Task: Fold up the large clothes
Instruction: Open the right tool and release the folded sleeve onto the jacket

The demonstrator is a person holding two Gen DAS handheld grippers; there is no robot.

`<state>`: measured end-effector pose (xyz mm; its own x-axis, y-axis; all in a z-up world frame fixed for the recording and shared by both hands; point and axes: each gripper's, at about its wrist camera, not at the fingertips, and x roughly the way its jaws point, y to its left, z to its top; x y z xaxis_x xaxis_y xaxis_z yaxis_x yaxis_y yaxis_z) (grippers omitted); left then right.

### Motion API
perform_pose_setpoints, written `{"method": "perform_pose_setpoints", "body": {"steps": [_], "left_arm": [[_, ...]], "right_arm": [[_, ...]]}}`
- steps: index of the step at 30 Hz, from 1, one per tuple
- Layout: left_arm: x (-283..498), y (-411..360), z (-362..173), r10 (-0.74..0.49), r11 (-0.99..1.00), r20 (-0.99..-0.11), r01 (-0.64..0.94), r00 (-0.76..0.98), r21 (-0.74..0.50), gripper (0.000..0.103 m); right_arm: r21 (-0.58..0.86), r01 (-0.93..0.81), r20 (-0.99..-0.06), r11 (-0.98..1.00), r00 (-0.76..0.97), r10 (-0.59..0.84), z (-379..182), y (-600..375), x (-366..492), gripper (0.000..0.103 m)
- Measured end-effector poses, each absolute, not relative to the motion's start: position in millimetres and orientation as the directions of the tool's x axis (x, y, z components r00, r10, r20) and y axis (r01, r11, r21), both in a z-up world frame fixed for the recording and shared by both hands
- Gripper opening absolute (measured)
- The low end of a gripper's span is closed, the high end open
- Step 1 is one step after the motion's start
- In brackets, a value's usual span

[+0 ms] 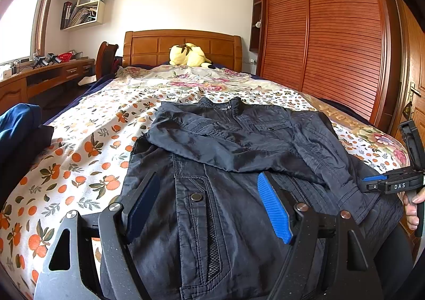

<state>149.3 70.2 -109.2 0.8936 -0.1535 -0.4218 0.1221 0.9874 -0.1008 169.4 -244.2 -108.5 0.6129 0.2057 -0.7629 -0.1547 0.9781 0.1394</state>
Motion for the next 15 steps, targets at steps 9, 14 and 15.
{"method": "perform_pose_setpoints", "body": {"steps": [9,14,15], "left_arm": [[147.9,72.2,-107.3,-0.153,0.988,-0.419,0.122,0.895,-0.1,0.077],[146.8,74.8,-106.1,-0.152,0.988,-0.421,0.122,0.894,-0.098,0.077],[146.6,74.6,-106.0,-0.152,0.988,-0.422,0.122,0.894,-0.096,0.077]], "right_arm": [[0.119,-0.246,-0.724,0.962,0.642,0.254,-97.8,-228.9,166.7,0.007],[0.153,-0.316,-0.676,0.936,0.658,0.333,-83.8,-213.6,158.0,0.004],[0.153,-0.333,-0.671,0.93,0.656,0.345,-82.1,-207.7,154.8,0.004]]}}
